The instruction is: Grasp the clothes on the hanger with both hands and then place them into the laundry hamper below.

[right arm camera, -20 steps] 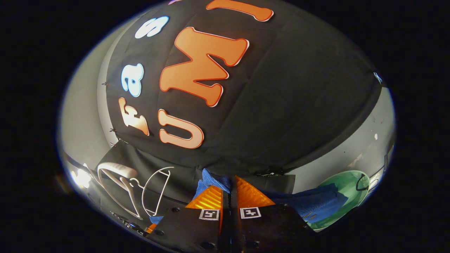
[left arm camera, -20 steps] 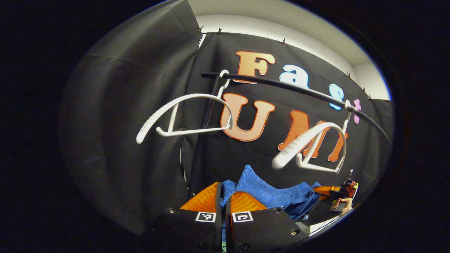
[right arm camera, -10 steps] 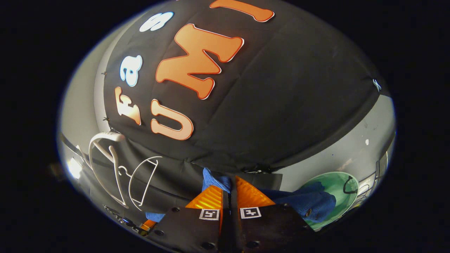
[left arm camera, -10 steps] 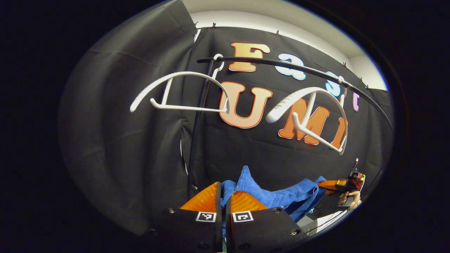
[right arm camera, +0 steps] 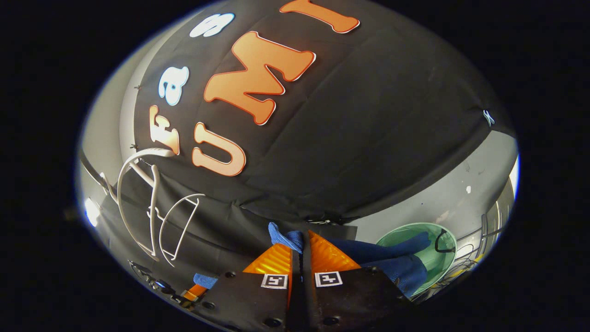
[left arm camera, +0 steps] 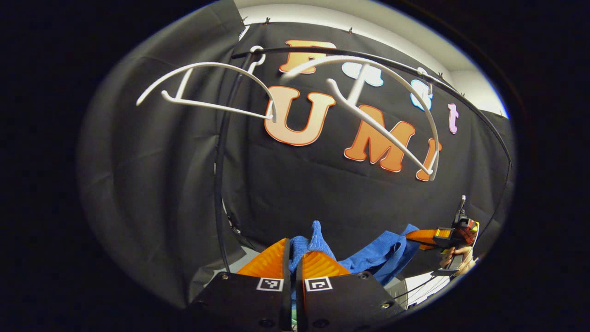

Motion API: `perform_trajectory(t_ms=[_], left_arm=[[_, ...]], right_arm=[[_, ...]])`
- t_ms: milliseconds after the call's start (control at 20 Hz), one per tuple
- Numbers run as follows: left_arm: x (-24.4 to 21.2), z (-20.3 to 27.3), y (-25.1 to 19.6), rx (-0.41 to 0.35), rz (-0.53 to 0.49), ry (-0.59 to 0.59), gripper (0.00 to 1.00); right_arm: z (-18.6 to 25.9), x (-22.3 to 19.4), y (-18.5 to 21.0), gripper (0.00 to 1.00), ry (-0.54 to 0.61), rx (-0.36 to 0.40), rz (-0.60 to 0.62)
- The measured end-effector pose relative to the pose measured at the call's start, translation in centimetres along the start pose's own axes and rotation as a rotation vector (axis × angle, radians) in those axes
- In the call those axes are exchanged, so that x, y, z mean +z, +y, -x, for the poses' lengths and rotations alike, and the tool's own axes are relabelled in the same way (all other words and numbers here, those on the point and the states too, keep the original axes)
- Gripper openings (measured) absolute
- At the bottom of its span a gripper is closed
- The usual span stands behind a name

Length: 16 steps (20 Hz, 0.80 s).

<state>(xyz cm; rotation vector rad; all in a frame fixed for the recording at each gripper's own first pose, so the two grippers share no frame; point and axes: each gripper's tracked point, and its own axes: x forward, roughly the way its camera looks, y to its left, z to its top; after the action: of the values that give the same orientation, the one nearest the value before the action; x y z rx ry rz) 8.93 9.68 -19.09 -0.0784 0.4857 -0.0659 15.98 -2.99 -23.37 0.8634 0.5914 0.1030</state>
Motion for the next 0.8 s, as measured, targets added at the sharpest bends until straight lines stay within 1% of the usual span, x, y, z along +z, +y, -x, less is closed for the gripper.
perform_trajectory(t_ms=[450,800], left_arm=[[-4.5,-2.4,-8.8,-0.161,-0.031,0.093,0.04],[-8.4,-5.1,-14.8,-0.261,-0.051,0.189,0.04]], right_arm=[[2.7,-2.2,-1.5,0.08,0.001,-0.062,0.056],[4.3,-3.7,-3.3,0.08,0.006,-0.152,0.159]])
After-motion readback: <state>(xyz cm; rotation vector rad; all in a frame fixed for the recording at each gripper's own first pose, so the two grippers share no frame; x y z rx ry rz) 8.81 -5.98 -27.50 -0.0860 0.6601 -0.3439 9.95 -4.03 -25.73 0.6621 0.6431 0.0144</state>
